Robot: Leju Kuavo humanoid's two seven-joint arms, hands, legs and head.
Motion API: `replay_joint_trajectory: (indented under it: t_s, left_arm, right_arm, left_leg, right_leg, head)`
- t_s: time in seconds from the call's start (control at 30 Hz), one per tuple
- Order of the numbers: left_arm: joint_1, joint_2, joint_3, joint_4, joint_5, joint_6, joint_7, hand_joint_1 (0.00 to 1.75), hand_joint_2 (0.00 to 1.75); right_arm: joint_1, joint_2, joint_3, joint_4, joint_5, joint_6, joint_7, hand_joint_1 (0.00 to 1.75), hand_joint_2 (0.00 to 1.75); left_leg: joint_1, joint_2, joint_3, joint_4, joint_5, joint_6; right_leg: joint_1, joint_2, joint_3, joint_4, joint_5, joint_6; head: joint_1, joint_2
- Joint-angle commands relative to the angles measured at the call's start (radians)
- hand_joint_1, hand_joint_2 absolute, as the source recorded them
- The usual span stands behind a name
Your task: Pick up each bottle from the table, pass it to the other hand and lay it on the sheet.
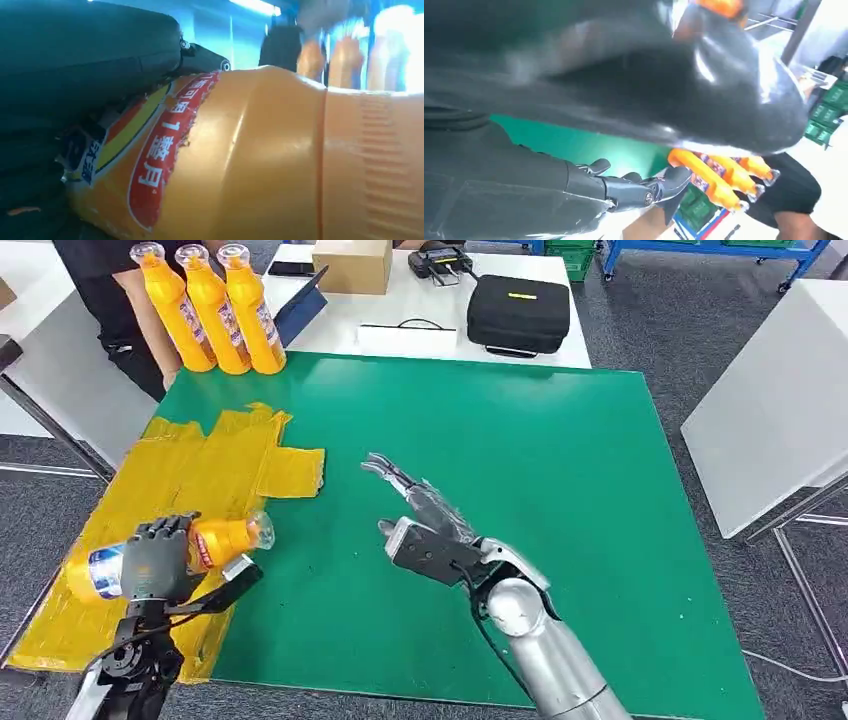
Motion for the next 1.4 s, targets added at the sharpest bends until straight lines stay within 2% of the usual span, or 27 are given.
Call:
replay_joint_trajectory:
  t_s: [0.03,0.17,0.3,0.33,0.37,0.57,0.7,0.87,1.0,1.03,1.13,1.17,1.2,1.27,1.3,1.4]
  left_arm:
    - [-0.011,0.024,-0.063,0.235,-0.002,0.015,-0.033,1.75,1.75]
    - [-0.016,0.028,-0.087,0.242,0.007,0.015,-0.056,1.75,1.75]
    - [-0.026,0.023,-0.127,0.288,0.017,-0.005,-0.09,1.75,1.75]
    - [-0.035,0.023,-0.14,0.311,0.038,-0.014,-0.118,1.52,1.75]
    - [-0.048,0.022,-0.14,0.341,0.045,-0.021,-0.107,0.0,0.0]
    - [-0.053,0.023,-0.14,0.344,0.045,-0.022,-0.107,0.0,0.0]
    - [-0.058,0.014,-0.13,0.349,0.093,-0.006,-0.124,0.0,0.0]
    - [-0.028,-0.022,-0.114,0.299,0.248,0.062,-0.227,0.0,0.0]
    - [0.007,-0.05,-0.111,0.185,0.391,0.207,-0.288,0.0,0.0]
    - [0.009,-0.047,-0.116,0.176,0.393,0.202,-0.287,0.0,0.0]
    - [0.033,-0.102,-0.061,0.045,0.728,0.11,-0.38,0.0,0.0]
    - [0.056,-0.151,-0.021,-0.064,0.947,0.033,-0.436,0.0,0.0]
    - [0.077,-0.174,-0.018,-0.139,1.049,0.018,-0.46,0.0,0.0]
    - [0.107,-0.192,-0.038,-0.236,1.192,-0.002,-0.474,0.0,0.0]
    - [0.134,-0.208,-0.058,-0.303,1.409,-0.075,-0.489,0.0,0.0]
    - [0.161,-0.191,-0.158,-0.343,1.568,-0.071,-0.498,0.0,0.0]
  right_arm:
    - [-0.016,-0.035,-0.031,0.004,-0.023,0.005,-0.018,0.0,0.0]
    - [-0.018,-0.034,-0.031,0.013,-0.023,0.004,-0.019,0.0,0.0]
    - [-0.024,-0.033,-0.033,0.04,-0.025,0.002,-0.022,0.0,0.0]
    - [-0.027,-0.033,-0.033,0.048,-0.027,0.001,-0.026,0.0,0.0]
    - [-0.027,-0.034,-0.034,0.052,-0.027,0.001,-0.026,0.0,0.0]
    - [-0.026,-0.035,-0.034,0.053,-0.027,0.0,-0.027,0.0,0.0]
    - [-0.022,-0.037,-0.037,0.047,-0.027,-0.001,-0.027,0.0,0.0]
    - [0.01,-0.058,-0.051,0.032,-0.009,-0.035,-0.02,0.0,0.0]
    - [0.042,-0.079,-0.059,0.017,-0.036,-0.079,-0.023,0.0,0.0]
    - [0.045,-0.082,-0.056,0.016,-0.038,-0.082,-0.024,0.0,0.0]
    - [0.065,-0.107,-0.044,0.001,-0.073,-0.129,-0.037,0.0,0.0]
    - [0.08,-0.117,-0.047,-0.013,-0.115,-0.162,-0.076,0.0,0.0]
    - [0.085,-0.126,-0.04,-0.024,-0.142,-0.182,-0.098,0.0,0.0]
    - [0.088,-0.137,-0.028,-0.042,-0.178,-0.2,-0.117,0.0,0.0]
    - [0.103,-0.127,-0.035,-0.067,-0.277,-0.215,-0.165,0.0,0.0]
    - [0.124,-0.12,-0.015,-0.102,-0.359,-0.273,-0.211,0.0,0.0]
  left_leg:
    - [0.0,0.0,0.008,-0.001,-0.003,-0.002]
    - [0.0,-0.001,0.003,-0.001,-0.001,-0.001]
    - [0.0,0.0,0.008,-0.001,-0.002,-0.003]
    - [0.0,0.0,0.009,-0.001,-0.003,-0.003]
    - [-0.001,-0.002,0.006,-0.002,0.0,-0.001]
    - [0.0,-0.005,0.013,-0.001,-0.001,-0.003]
    - [-0.001,-0.006,0.012,-0.002,0.001,-0.003]
    - [-0.001,-0.009,0.01,-0.002,0.002,-0.001]
    - [0.0,-0.009,0.013,-0.001,0.0,-0.003]
    - [0.0,-0.01,0.008,-0.001,0.002,-0.001]
    - [0.0,-0.009,0.007,0.0,0.001,-0.002]
    - [0.0,-0.009,0.005,0.0,0.002,-0.002]
    - [0.0,-0.01,0.006,0.001,0.001,-0.002]
    - [0.001,-0.01,0.004,0.002,0.0,-0.002]
    - [0.001,-0.009,0.004,0.002,0.0,-0.002]
    - [0.0,-0.006,0.006,0.004,-0.003,-0.003]
  right_leg:
    - [0.001,-0.006,0.008,0.0,-0.003,-0.002]
    - [0.0,-0.003,0.004,-0.001,-0.001,-0.001]
    - [0.001,-0.005,0.009,0.0,-0.003,-0.003]
    - [0.001,-0.006,0.01,0.0,-0.004,-0.005]
    - [0.0,-0.003,0.007,-0.001,-0.002,-0.003]
    - [0.001,-0.01,0.014,-0.001,-0.004,-0.005]
    - [0.001,-0.009,0.014,-0.001,-0.003,-0.004]
    - [0.0,-0.009,0.013,-0.001,-0.002,-0.003]
    - [0.002,-0.014,0.016,-0.001,-0.005,-0.005]
    - [0.001,-0.011,0.012,-0.001,-0.003,-0.003]
    - [0.001,-0.012,0.01,0.0,-0.004,-0.004]
    - [0.001,-0.011,0.008,0.0,-0.003,-0.003]
    - [0.002,-0.014,0.009,0.0,-0.004,-0.003]
    - [0.002,-0.014,0.008,0.001,-0.003,-0.002]
    - [0.002,-0.013,0.008,0.001,-0.003,-0.002]
    - [0.002,-0.012,0.009,0.002,-0.005,-0.002]
  head:
    - [0.0,0.0]
    - [0.0,0.0]
    - [0.0,0.0]
    - [0.0,0.0]
    - [0.0,0.0]
    - [0.0,0.0]
    - [0.0,0.0]
    - [0.0,0.0]
    - [0.0,0.0]
    - [0.0,0.0]
    - [0.0,0.0]
    - [0.0,0.0]
    - [0.0,0.0]
    - [0.0,0.0]
    - [0.0,0.0]
    - [0.0,0.0]
